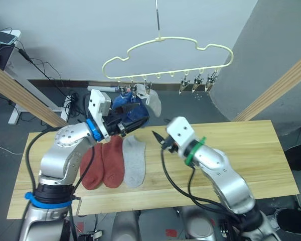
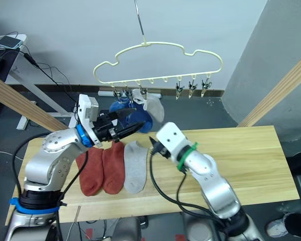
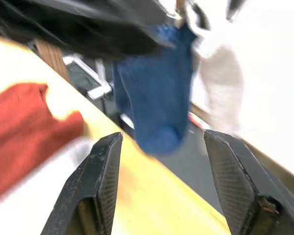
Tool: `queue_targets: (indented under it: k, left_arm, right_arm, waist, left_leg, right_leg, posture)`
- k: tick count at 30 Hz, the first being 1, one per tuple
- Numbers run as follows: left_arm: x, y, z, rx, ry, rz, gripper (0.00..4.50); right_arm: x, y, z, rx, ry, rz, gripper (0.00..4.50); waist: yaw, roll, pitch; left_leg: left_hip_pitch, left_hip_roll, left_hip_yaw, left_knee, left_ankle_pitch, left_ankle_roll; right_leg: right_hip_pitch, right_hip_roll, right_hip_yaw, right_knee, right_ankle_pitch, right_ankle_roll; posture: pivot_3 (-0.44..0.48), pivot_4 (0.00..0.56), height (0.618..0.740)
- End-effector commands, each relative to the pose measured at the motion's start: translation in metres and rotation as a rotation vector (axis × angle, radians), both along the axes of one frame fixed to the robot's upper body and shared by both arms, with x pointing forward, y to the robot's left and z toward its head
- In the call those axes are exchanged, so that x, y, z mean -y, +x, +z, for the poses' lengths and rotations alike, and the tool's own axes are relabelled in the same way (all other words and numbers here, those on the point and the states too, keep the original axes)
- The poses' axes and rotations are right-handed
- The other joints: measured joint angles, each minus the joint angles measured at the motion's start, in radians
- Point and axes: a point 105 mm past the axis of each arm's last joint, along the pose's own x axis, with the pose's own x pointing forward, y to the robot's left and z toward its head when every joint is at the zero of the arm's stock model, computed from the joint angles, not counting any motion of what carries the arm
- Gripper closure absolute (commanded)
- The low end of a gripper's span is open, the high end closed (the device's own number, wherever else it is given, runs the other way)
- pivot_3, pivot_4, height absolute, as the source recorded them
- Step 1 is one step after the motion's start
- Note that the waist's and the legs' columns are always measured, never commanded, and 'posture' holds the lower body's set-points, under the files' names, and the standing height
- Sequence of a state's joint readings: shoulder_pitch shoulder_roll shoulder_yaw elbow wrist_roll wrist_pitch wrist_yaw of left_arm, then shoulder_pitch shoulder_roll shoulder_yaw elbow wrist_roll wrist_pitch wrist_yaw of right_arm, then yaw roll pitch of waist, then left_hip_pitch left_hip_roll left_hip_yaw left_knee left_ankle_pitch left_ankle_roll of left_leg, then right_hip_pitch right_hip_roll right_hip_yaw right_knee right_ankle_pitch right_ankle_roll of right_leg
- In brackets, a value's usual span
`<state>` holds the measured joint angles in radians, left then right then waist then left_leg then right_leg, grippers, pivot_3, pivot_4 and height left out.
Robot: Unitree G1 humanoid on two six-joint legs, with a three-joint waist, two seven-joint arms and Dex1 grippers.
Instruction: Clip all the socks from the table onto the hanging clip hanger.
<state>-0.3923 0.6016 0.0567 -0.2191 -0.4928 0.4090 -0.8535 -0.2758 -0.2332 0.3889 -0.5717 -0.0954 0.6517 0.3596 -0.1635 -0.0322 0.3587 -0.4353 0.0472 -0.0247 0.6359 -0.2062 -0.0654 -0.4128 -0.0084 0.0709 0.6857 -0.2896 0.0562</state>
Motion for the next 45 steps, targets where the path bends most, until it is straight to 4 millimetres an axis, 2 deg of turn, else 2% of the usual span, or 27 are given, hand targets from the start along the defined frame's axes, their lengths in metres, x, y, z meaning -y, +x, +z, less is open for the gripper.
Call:
queue_targets:
  k: [1,4,6,10,16,17,19,33,45]
  left_arm:
    - [0.006,-0.018,0.01,0.074,0.064,-0.122,1.36]
    - [0.007,-0.022,0.016,0.106,0.082,-0.161,1.36]
    - [0.008,-0.027,0.02,0.141,0.102,-0.19,1.36]
    - [0.008,-0.03,0.034,0.152,0.09,-0.222,1.36]
    - [0.015,-0.029,0.049,0.184,0.058,-0.216,1.36]
    - [0.016,-0.029,0.049,0.185,0.058,-0.216,1.36]
    - [0.017,-0.029,0.049,0.182,0.055,-0.218,1.36]
    - [0.024,-0.025,0.048,0.197,0.043,-0.219,1.36]
    - [0.026,-0.026,0.042,0.184,0.045,-0.225,1.36]
  right_arm:
    - [0.016,-0.024,0.03,0.097,0.042,0.048,1.78]
    - [0.03,-0.029,0.049,0.132,0.073,0.047,1.78]
    - [0.039,-0.021,0.065,0.161,0.12,-0.003,1.78]
    - [0.047,-0.007,0.085,0.165,0.216,-0.069,1.78]
    - [0.043,0.001,0.082,0.117,0.26,-0.073,1.78]
    - [0.043,0.003,0.081,0.106,0.276,-0.079,1.78]
    - [0.044,0.007,0.08,0.085,0.294,-0.1,2.13]
    - [0.044,0.03,0.087,0.085,0.322,-0.181,2.13]
    - [0.031,0.036,0.098,0.113,0.327,-0.109,2.13]
  waist:
    - [0.001,0.0,0.0]
    - [0.004,0.0,0.0]
    - [0.001,0.0,0.0]
    - [0.001,0.0,0.0]
    - [0.01,0.0,0.0]
    - [0.011,0.0,0.0]
    - [0.012,0.0,0.0]
    - [0.019,0.0,0.0]
    - [0.018,0.0,0.0]
  left_leg:
    - [0.0,0.0,0.0,-0.001,0.0,0.0]
    - [0.0,0.0,0.0,-0.003,0.0,0.0]
    - [0.0,0.0,0.0,-0.003,0.0,0.0]
    - [0.0,0.001,0.0,-0.004,0.0,0.0]
    - [-0.001,0.0,0.001,-0.005,0.0,0.0]
    - [-0.001,0.0,0.001,-0.005,0.0,0.0]
    - [-0.001,0.0,0.001,-0.006,0.0,0.0]
    - [-0.001,0.0,0.001,-0.005,0.0,0.0]
    - [-0.001,0.0,0.001,-0.005,0.0,0.0]
  right_leg:
    - [0.0,0.0,0.0,0.0,0.0,0.0]
    - [-0.001,0.0,0.0,-0.001,-0.002,0.003]
    - [-0.001,0.0,0.0,-0.001,-0.002,0.004]
    - [-0.001,0.001,0.0,0.0,-0.002,0.004]
    - [-0.002,0.001,0.0,-0.004,0.0,0.0]
    - [-0.002,0.0,0.0,-0.004,0.0,0.0]
    - [-0.002,0.0,0.0,-0.004,0.0,0.0]
    - [-0.002,0.0,0.0,-0.003,0.0,-0.001]
    - [-0.002,0.0,0.0,-0.003,0.0,-0.001]
  posture:
    - [-0.271,0.349,0.732]
    - [-0.267,0.349,0.732]
    - [-0.266,0.348,0.732]
    - [-0.262,0.347,0.732]
    - [-0.241,0.336,0.732]
    - [-0.241,0.336,0.732]
    - [-0.242,0.336,0.732]
    - [-0.25,0.322,0.732]
    - [-0.251,0.32,0.732]
